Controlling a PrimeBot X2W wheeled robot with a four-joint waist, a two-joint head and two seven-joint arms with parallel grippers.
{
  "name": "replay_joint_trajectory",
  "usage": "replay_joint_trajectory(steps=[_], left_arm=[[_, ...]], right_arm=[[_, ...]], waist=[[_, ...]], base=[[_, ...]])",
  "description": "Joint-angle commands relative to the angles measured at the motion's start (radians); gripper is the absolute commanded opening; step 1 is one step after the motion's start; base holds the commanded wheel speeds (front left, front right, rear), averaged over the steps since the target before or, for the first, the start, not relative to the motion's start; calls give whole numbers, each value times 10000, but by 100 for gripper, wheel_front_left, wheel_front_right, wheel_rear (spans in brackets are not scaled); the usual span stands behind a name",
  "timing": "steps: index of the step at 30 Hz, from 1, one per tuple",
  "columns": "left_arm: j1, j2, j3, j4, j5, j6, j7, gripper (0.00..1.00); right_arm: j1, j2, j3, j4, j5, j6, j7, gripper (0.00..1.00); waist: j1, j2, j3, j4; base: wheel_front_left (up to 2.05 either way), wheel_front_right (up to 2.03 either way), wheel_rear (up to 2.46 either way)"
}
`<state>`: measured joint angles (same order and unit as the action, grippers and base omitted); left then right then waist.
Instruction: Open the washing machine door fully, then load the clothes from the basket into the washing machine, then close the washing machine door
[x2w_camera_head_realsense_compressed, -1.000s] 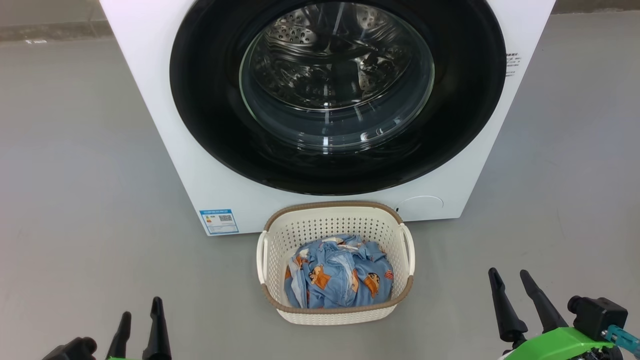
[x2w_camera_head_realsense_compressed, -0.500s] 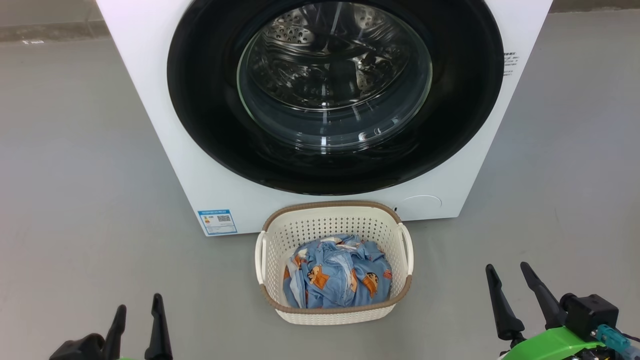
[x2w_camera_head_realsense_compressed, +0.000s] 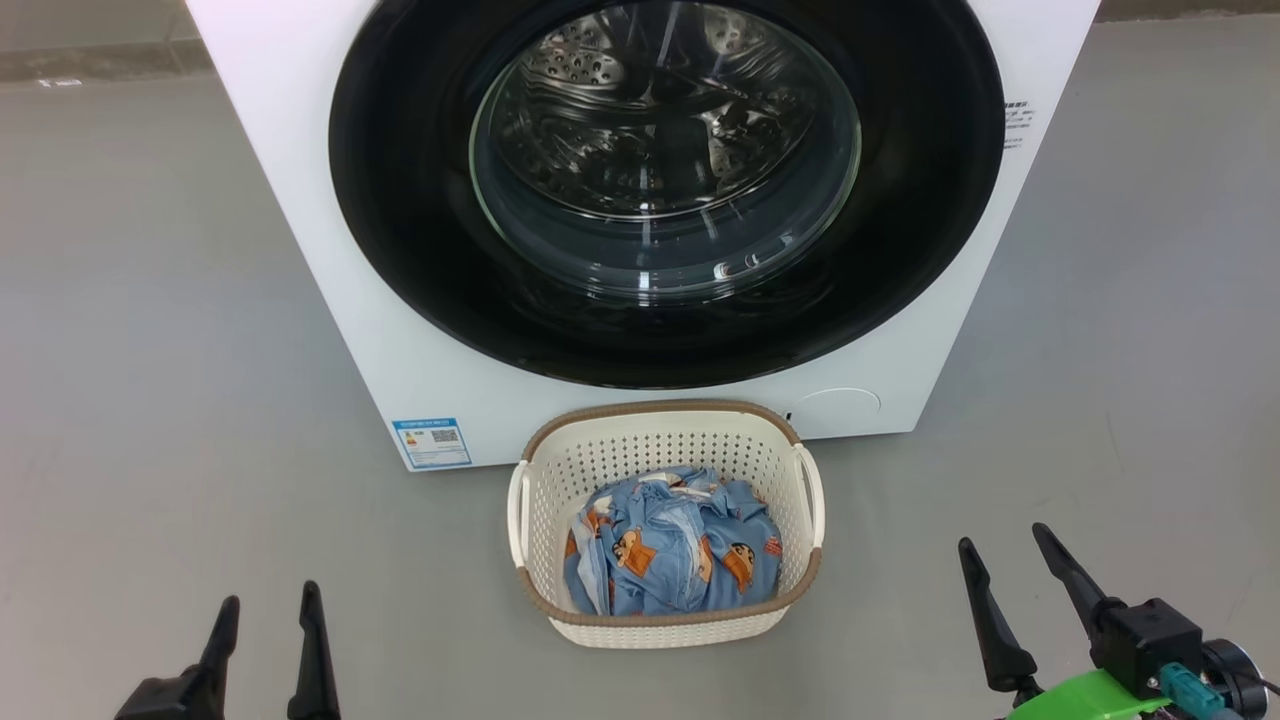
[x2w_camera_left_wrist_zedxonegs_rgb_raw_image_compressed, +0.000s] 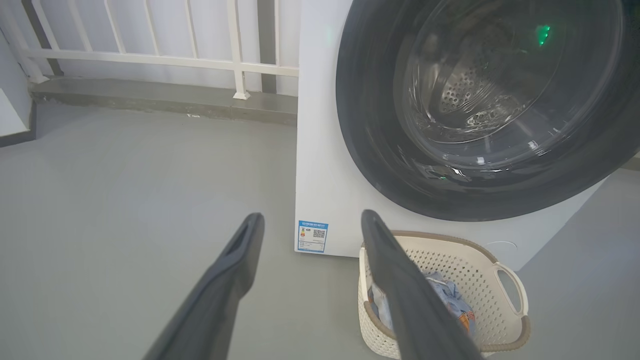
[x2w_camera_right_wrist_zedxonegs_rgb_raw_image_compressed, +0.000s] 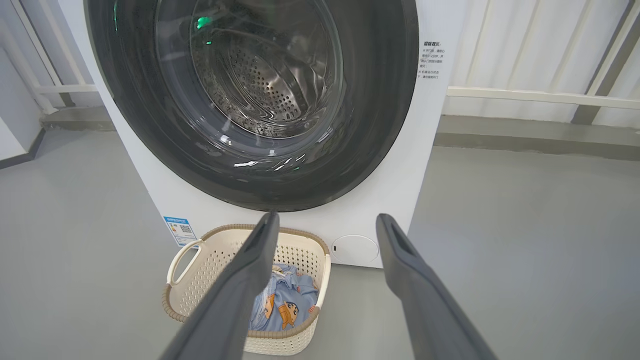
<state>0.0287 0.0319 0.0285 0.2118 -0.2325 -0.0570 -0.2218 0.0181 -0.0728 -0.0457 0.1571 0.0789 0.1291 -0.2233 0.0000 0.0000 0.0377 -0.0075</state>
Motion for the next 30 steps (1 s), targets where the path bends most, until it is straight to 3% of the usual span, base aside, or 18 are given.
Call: replay_joint_trajectory(steps=[1, 9, 30], left_arm=[[-102, 163, 339, -317, 364, 98, -182, 100], [-143, 183, 364, -512, 1229, 143, -400, 100], [-27, 183, 437, -518, 1214, 51, -400, 100]], right_arm=[[-95, -83, 222, -321, -392, 15, -168, 100], [-101, -93, 233, -392, -1357, 16, -385, 100], [-155, -80, 113, -391, -1358, 16, -385, 100]], waist=[[0, 0, 16, 0], [0, 0, 125, 24], [0, 0, 119, 103]], base=[[0, 0, 0], [0, 0, 0], [0, 0, 0]])
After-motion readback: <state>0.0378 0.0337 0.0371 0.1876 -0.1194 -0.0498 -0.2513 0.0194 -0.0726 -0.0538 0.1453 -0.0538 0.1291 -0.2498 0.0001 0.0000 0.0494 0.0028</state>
